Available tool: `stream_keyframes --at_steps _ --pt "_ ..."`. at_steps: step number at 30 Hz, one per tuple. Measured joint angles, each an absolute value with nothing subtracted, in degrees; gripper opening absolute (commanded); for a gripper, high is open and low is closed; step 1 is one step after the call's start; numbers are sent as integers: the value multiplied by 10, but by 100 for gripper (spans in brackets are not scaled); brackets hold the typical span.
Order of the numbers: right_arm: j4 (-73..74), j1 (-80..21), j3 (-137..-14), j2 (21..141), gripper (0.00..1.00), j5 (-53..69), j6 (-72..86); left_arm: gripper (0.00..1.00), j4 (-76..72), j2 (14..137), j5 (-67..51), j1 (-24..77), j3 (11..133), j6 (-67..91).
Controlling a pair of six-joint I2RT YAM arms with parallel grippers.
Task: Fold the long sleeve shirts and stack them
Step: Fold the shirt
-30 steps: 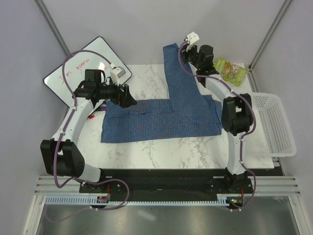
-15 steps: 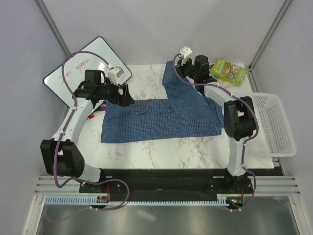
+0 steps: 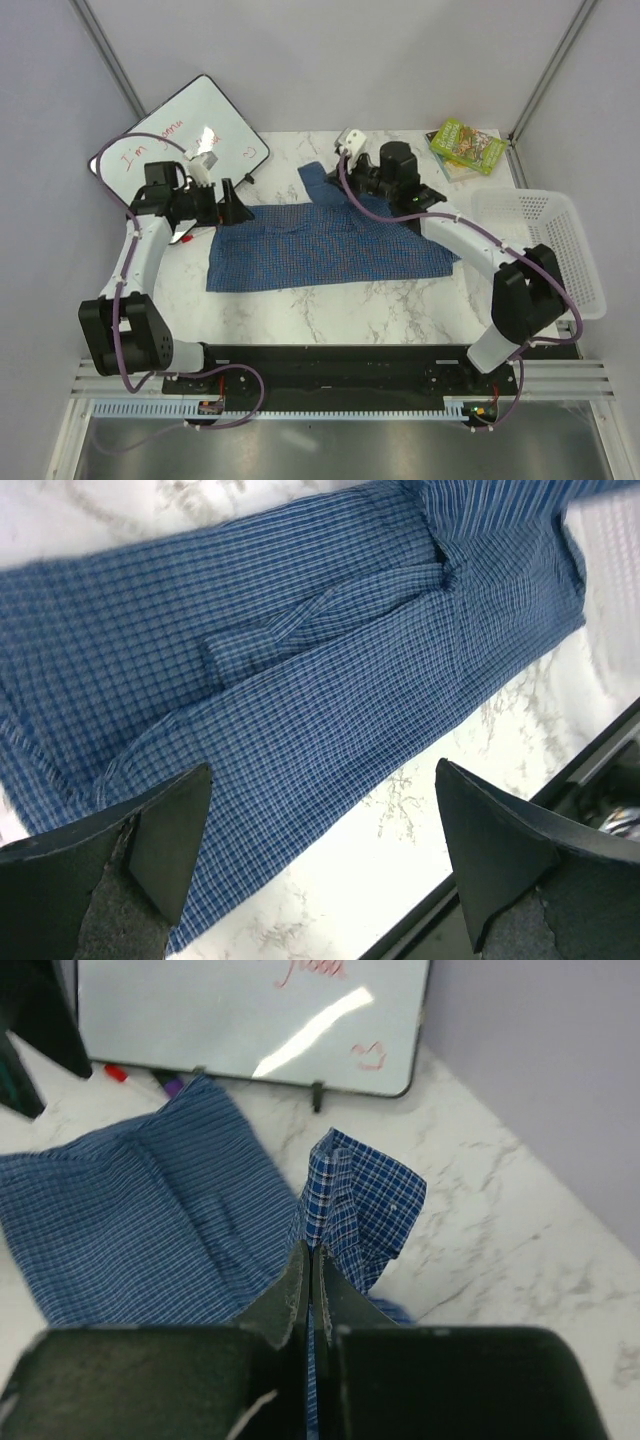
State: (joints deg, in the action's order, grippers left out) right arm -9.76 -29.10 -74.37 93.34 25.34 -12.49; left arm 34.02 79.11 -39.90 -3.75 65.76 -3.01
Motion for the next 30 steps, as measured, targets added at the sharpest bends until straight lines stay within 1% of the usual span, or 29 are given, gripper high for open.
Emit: stream_keyframes --at_steps 2,5,11,15,19,24,30 --pt "-84 -321 -717 934 0 237 -111 99 337 791 -424 -77 640 -4" --pt "-69 -371 -674 938 0 205 -90 99 335 792 -447 -112 613 25" --pt "-73 -451 -634 973 0 145 -65 99 315 794 -478 -115 568 82" --pt "-92 -465 -633 996 0 114 -57 99 260 816 -502 -115 538 147" --pt "-99 -464 -633 1007 0 102 -58 99 202 861 -511 -95 513 226" --pt "-103 -470 -633 1007 0 102 -71 99 148 907 -510 -39 510 320" --pt "-103 -487 -633 1007 0 110 -93 99 125 947 -488 10 513 407"
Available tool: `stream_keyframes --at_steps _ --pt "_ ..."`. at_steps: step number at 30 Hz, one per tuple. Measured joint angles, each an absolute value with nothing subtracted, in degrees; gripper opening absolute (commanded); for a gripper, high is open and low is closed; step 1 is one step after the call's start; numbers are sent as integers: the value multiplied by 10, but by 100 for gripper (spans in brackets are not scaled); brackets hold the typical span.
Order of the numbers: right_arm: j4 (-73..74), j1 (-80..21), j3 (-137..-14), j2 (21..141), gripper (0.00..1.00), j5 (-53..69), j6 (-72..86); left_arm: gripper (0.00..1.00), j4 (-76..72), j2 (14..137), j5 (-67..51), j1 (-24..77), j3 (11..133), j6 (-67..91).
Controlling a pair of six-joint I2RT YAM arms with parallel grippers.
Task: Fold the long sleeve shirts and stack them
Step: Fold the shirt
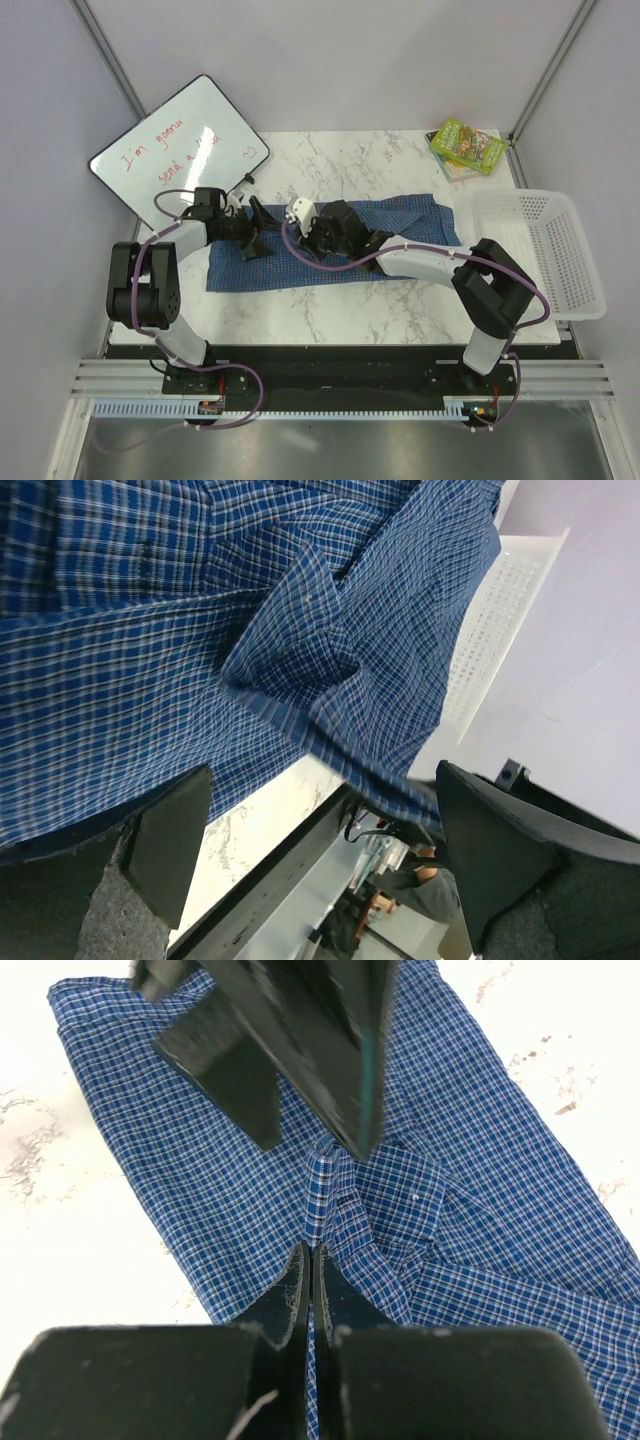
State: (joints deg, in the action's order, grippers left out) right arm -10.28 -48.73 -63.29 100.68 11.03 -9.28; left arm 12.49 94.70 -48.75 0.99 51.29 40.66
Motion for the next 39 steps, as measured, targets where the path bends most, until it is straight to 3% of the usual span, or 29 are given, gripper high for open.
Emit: stream_keyframes --at_steps 4,5,7,10,11,14,15,17,18,21,30,39 --pt "-103 -495 -633 1007 0 117 -106 97 116 973 -480 39 520 435" --pt "-103 -496 -633 1007 0 117 -108 86 116 977 -480 45 520 439" --pt "-103 -498 -633 1007 0 117 -115 76 114 986 -481 55 520 448" --pt "-101 -501 -633 1007 9 117 -122 50 111 996 -481 61 523 455" --pt "-101 -502 -633 1007 12 116 -123 29 110 998 -481 61 525 457" --pt "-94 -502 -633 1007 30 109 -130 2 110 1001 -484 61 540 456" --pt "-90 -502 -633 1007 49 106 -132 2 110 1001 -484 61 545 455" --pt "-73 -499 -633 1003 64 102 -135 2 115 1001 -484 62 565 448" --pt "-50 -496 -637 998 78 107 -140 2 126 1001 -484 64 581 439" --pt "13 -468 -660 981 97 143 -131 2 157 1001 -483 73 625 404" --pt "85 -245 -734 867 98 234 -83 2 276 998 -472 169 792 212" --pt "126 -158 -731 855 98 266 -70 2 365 977 -408 204 812 -46"
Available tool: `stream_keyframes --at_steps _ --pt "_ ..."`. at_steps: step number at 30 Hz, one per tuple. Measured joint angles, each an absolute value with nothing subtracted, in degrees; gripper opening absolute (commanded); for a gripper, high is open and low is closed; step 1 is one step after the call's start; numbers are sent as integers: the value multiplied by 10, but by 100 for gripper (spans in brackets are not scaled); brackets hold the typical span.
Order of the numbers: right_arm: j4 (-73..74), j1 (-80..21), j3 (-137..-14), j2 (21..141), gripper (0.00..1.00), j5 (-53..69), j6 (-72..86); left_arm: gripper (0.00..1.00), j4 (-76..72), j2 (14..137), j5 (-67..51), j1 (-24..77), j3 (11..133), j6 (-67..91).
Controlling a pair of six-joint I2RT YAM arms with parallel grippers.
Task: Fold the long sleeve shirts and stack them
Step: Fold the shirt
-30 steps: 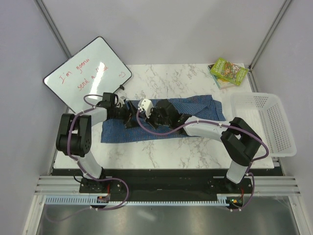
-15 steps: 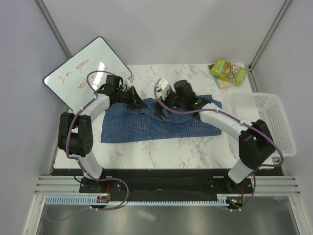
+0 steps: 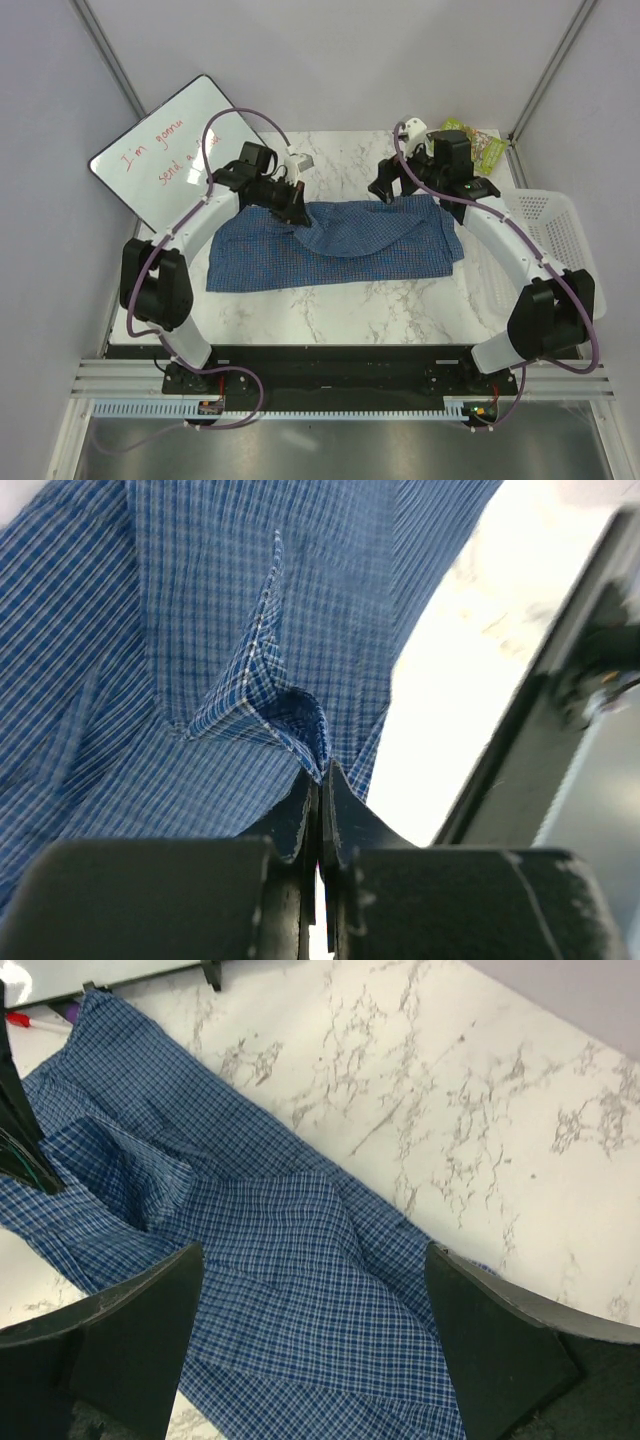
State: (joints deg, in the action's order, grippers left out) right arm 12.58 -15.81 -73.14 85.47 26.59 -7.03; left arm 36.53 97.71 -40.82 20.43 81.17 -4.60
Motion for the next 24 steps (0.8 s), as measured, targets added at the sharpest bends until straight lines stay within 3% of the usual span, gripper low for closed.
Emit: stream_keyframes --at_steps 7,17,24 --pt "157 -154 -719 867 98 281 -75 2 385 928 -337 197 716 -189" --pt "190 -154 -699 893 98 282 -100 11 338 892 -269 187 667 -287" --pt "206 -154 -684 910 98 281 -114 5 303 881 -255 174 643 -342"
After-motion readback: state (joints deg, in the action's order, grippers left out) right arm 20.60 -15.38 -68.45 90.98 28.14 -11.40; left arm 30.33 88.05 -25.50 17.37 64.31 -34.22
